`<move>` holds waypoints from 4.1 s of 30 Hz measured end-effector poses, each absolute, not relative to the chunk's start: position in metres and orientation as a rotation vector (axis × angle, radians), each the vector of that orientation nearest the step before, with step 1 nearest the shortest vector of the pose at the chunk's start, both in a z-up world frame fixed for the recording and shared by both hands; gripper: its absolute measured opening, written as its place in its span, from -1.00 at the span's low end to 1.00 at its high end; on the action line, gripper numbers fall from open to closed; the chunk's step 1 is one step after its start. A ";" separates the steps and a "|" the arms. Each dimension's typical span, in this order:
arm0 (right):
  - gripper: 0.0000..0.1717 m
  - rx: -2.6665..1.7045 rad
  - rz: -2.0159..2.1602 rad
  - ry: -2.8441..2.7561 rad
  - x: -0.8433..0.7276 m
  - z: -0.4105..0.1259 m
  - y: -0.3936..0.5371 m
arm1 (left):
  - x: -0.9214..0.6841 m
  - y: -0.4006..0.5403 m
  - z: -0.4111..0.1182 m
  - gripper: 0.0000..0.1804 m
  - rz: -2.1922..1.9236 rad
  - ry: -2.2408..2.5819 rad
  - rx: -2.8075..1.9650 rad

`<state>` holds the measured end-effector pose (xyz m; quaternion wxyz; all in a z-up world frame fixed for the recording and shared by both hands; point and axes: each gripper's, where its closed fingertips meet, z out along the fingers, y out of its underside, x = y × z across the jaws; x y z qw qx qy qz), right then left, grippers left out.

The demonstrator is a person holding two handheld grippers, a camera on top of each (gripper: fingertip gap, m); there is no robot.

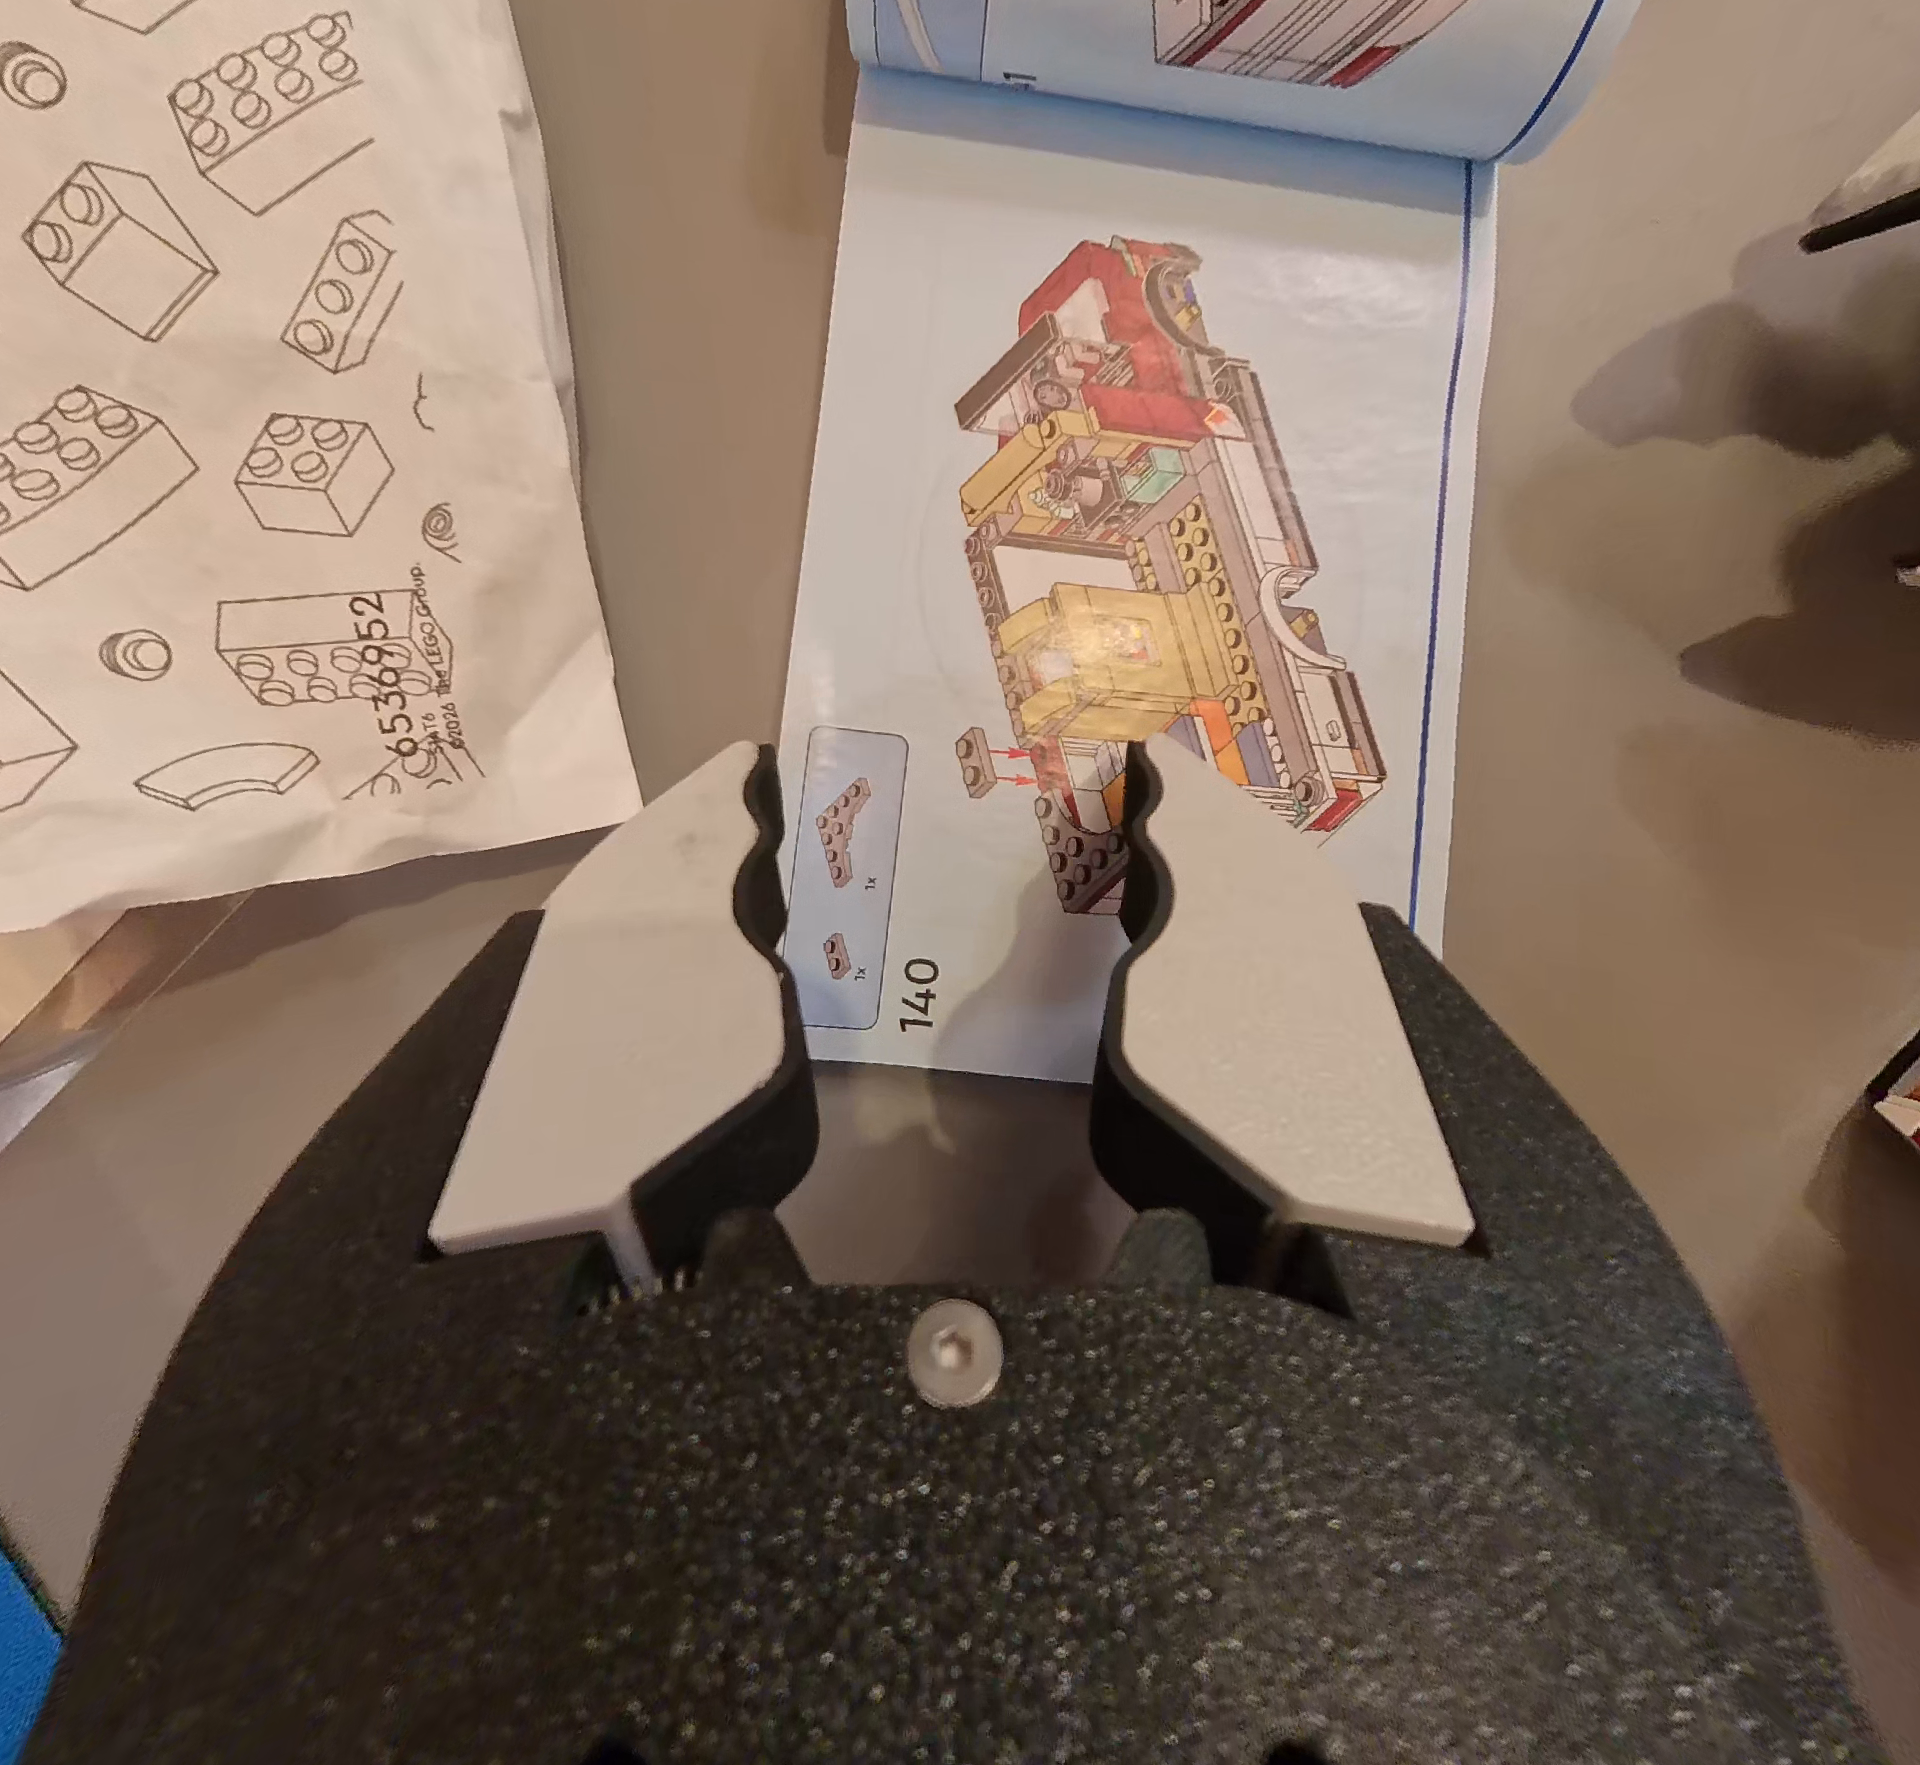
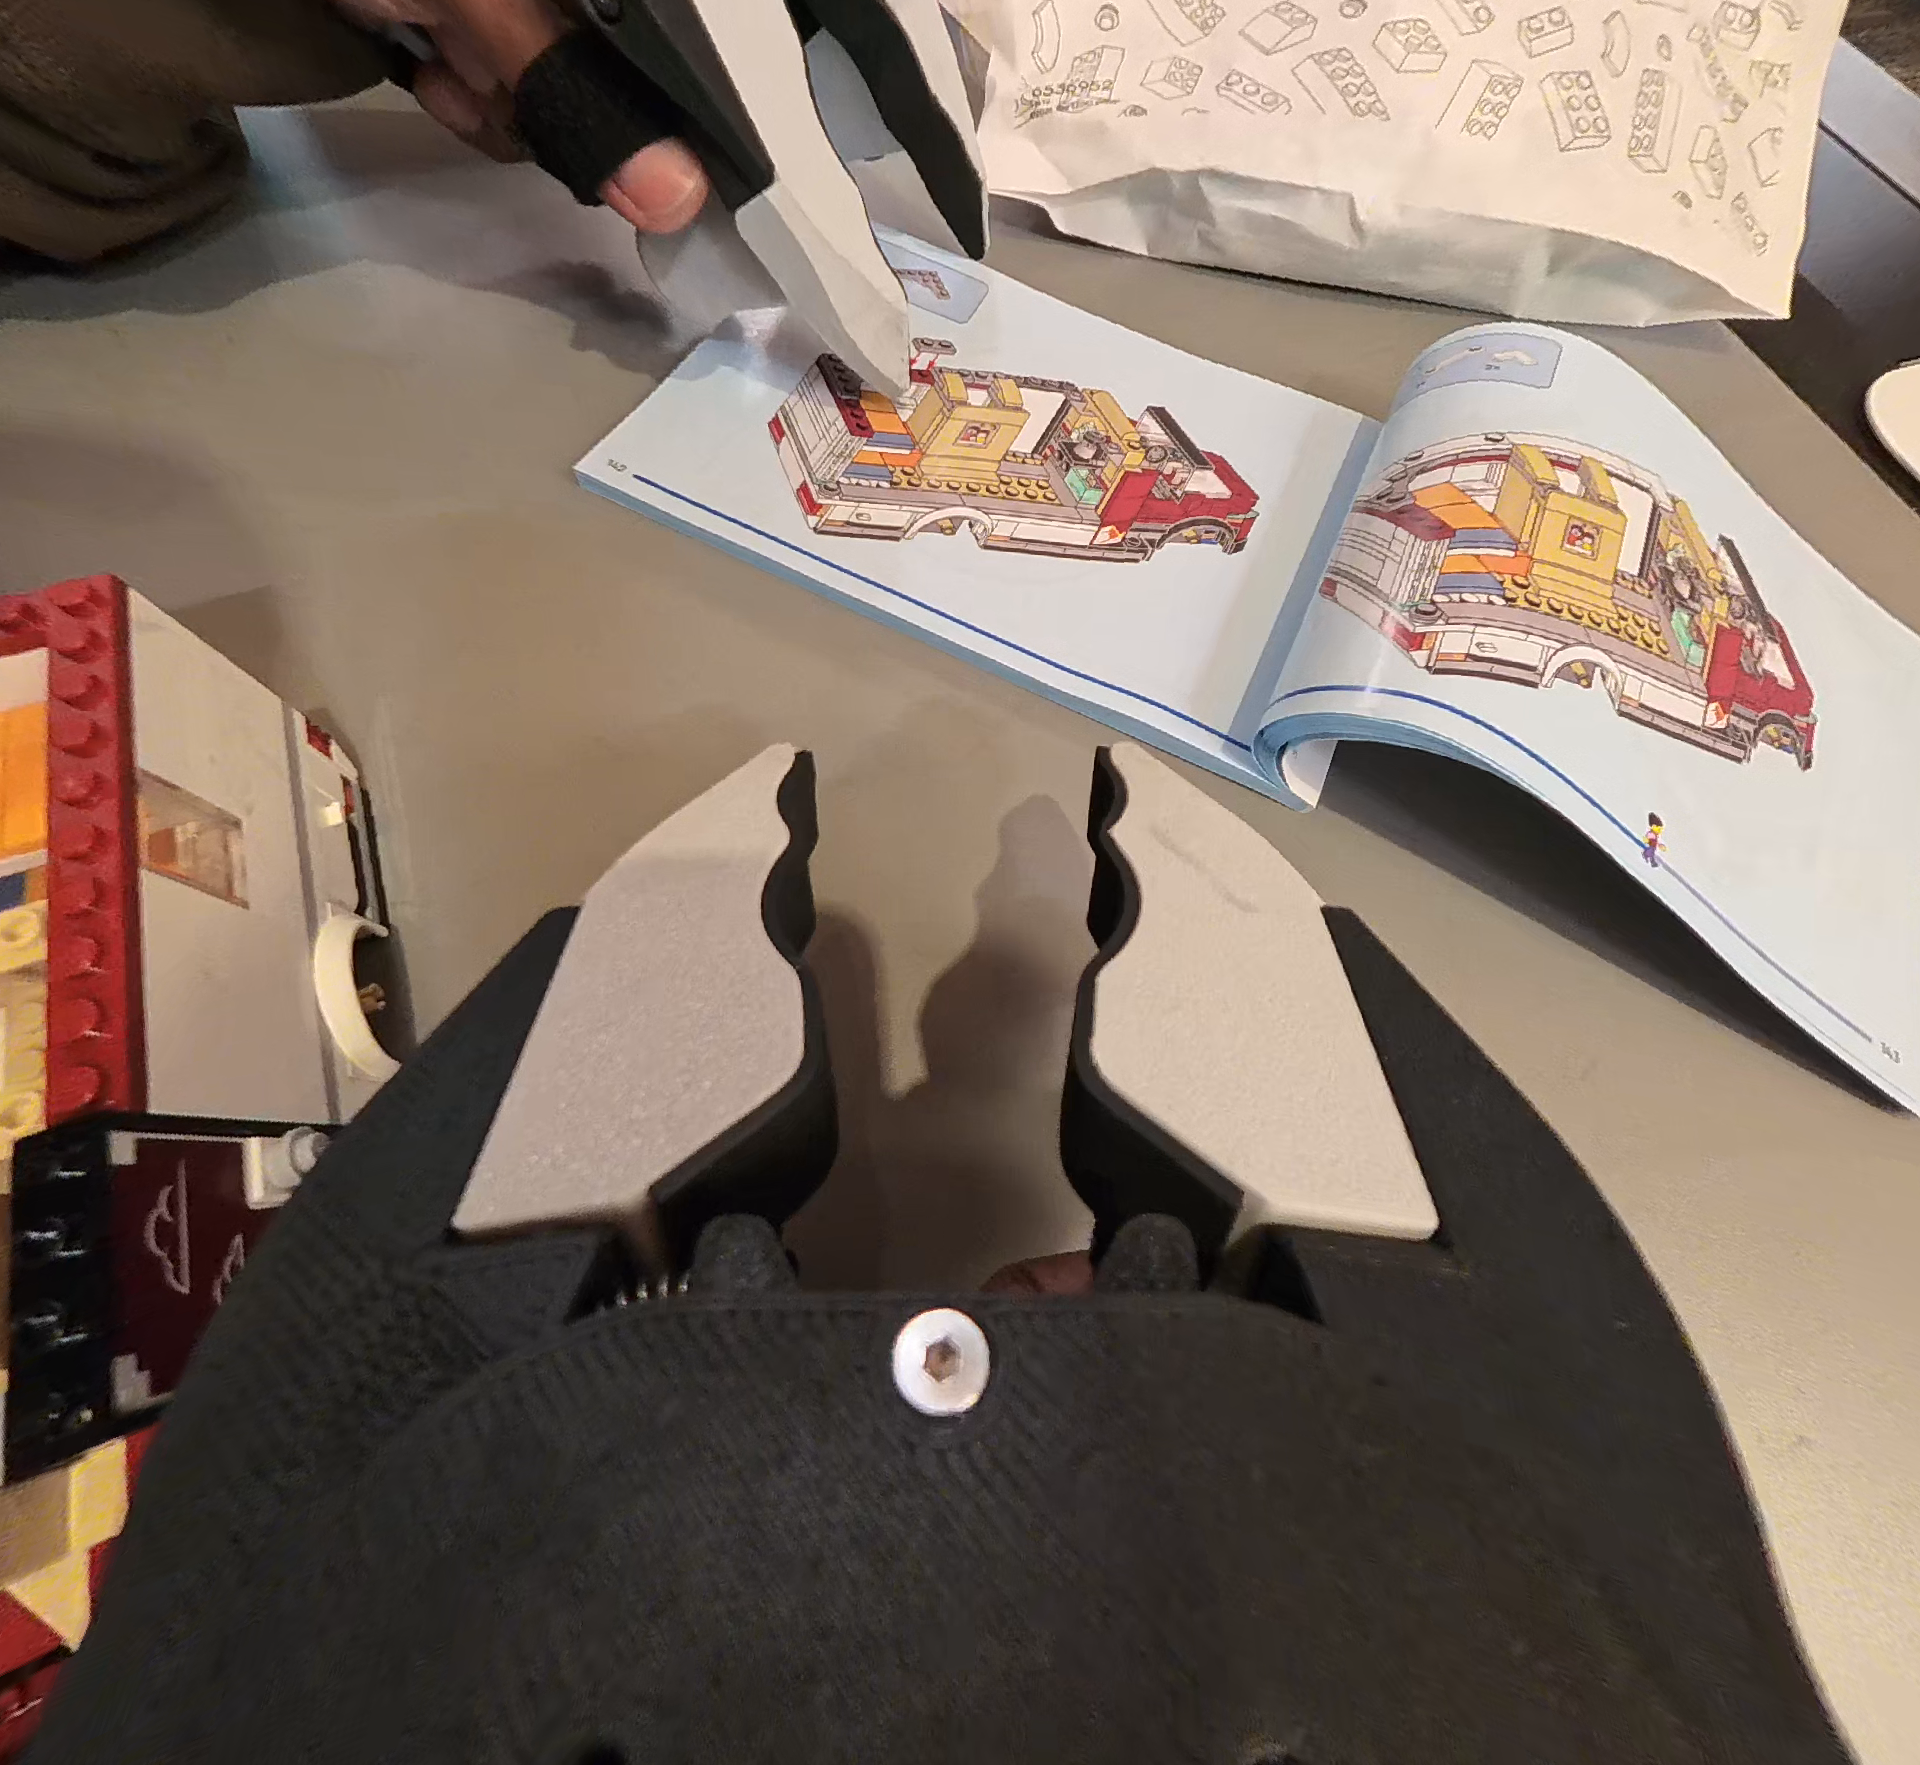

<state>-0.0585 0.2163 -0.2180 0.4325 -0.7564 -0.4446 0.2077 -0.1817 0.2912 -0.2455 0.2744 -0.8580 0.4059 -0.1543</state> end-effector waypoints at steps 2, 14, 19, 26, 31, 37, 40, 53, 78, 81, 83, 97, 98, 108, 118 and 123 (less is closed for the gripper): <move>-0.41 -1.883 0.507 -1.117 -0.059 -0.219 0.216 | -0.182 0.291 -0.245 -0.30 -0.422 1.090 -2.305; -0.40 -1.868 0.454 -1.154 -0.061 -0.221 0.213 | -0.186 0.292 -0.236 -0.53 -0.529 1.046 -2.297; -0.40 -1.864 0.449 -1.155 -0.061 -0.221 0.213 | -0.191 0.296 -0.241 -0.60 -0.535 1.019 -2.319; -0.39 -1.863 0.449 -1.151 -0.061 -0.221 0.213 | -0.193 0.298 -0.240 -0.82 -0.573 0.997 -2.311; -0.39 -1.864 0.443 -1.151 -0.060 -0.221 0.213 | -0.193 0.296 -0.241 -0.85 -0.588 1.005 -2.316; -0.37 -1.806 0.298 -1.161 -0.056 -0.220 0.222 | -0.188 0.293 -0.247 -0.84 -0.590 1.040 -2.327; -0.38 -1.749 0.188 -1.153 -0.055 -0.217 0.230 | -0.186 0.291 -0.247 -0.84 -0.597 1.053 -2.323; -0.39 -1.513 -0.262 -1.196 -0.077 -0.208 0.273 | -0.178 0.286 -0.246 -0.83 -0.612 1.095 -2.303; -0.61 -1.956 -0.172 -0.610 0.038 -0.204 0.344 | -0.180 0.318 -0.213 -0.57 -0.639 0.865 -2.124; -0.58 -1.967 -0.220 -0.623 0.042 -0.207 0.344 | -0.178 0.315 -0.218 -0.57 -0.634 0.888 -2.142; -0.57 -1.970 -0.236 -0.620 0.046 -0.207 0.343 | -0.179 0.315 -0.219 -0.57 -0.634 0.890 -2.147; -0.60 -1.718 -0.097 -0.713 0.007 -0.169 0.308 | -0.181 0.317 -0.220 -0.56 -0.632 0.888 -2.137; -0.59 -1.712 -0.025 -0.759 -0.007 -0.172 0.299 | -0.181 0.318 -0.220 -0.56 -0.630 0.890 -2.136; -0.57 -1.688 0.253 -1.010 -0.065 -0.196 0.256 | -0.191 0.314 -0.232 -0.51 -0.602 0.928 -2.219; -0.49 -1.728 0.229 -1.108 -0.072 -0.210 0.253 | -0.193 0.295 -0.235 -0.31 -0.570 1.134 -2.210; -0.49 -1.748 0.250 -1.090 -0.070 -0.210 0.255 | -0.193 0.294 -0.233 -0.30 -0.573 1.142 -2.202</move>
